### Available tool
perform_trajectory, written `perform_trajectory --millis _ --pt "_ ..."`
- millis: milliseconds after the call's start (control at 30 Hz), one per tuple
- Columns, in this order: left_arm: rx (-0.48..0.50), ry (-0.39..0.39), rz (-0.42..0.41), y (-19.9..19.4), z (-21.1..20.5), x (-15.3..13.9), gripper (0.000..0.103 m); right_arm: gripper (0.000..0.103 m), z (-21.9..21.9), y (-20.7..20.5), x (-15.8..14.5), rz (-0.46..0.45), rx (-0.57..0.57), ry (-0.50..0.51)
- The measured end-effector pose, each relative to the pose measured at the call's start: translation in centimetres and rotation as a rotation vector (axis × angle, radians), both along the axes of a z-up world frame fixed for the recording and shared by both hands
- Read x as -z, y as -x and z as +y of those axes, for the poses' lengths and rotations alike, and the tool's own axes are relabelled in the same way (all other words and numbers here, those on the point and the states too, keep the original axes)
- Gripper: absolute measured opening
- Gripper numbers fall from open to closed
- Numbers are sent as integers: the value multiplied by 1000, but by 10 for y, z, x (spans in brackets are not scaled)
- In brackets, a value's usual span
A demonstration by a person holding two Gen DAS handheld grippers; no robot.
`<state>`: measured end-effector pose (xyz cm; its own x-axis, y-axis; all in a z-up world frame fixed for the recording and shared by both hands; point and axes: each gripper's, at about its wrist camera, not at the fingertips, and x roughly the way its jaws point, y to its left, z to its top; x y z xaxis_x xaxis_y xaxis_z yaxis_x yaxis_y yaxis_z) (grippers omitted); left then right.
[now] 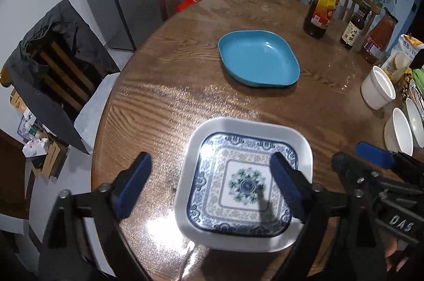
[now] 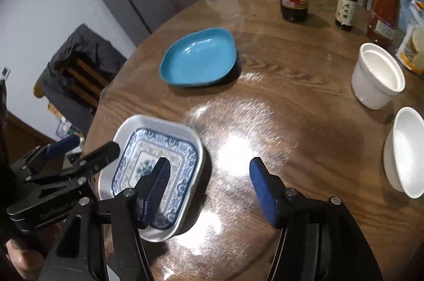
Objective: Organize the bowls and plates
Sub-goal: 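Move both grippers toward the teal shallow dish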
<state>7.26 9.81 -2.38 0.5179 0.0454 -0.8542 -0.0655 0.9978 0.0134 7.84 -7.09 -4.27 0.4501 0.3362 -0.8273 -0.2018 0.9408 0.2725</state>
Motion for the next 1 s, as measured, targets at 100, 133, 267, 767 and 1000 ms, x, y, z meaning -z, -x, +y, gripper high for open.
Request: perform_trajectory --millis 100,133,267,767,1000 --pt "-4 -3 -6 -9 -3 -3 102 64 -11 -7 -7 -10 33 -6" --pt "-5 -1 -5 -13 -4 -4 102 64 -13 -9 -8 -13 41 -7" --pt "-7 9 -2 -26 -6 -5 103 64 -21 -23 -15 -21 72 9" --pt "-47 19 65 -113 2 10 103 71 -10 -105 -13 0 102 83" --pt "-44 25 85 -137 6 21 101 71 3 -135 -5 20 102 78"
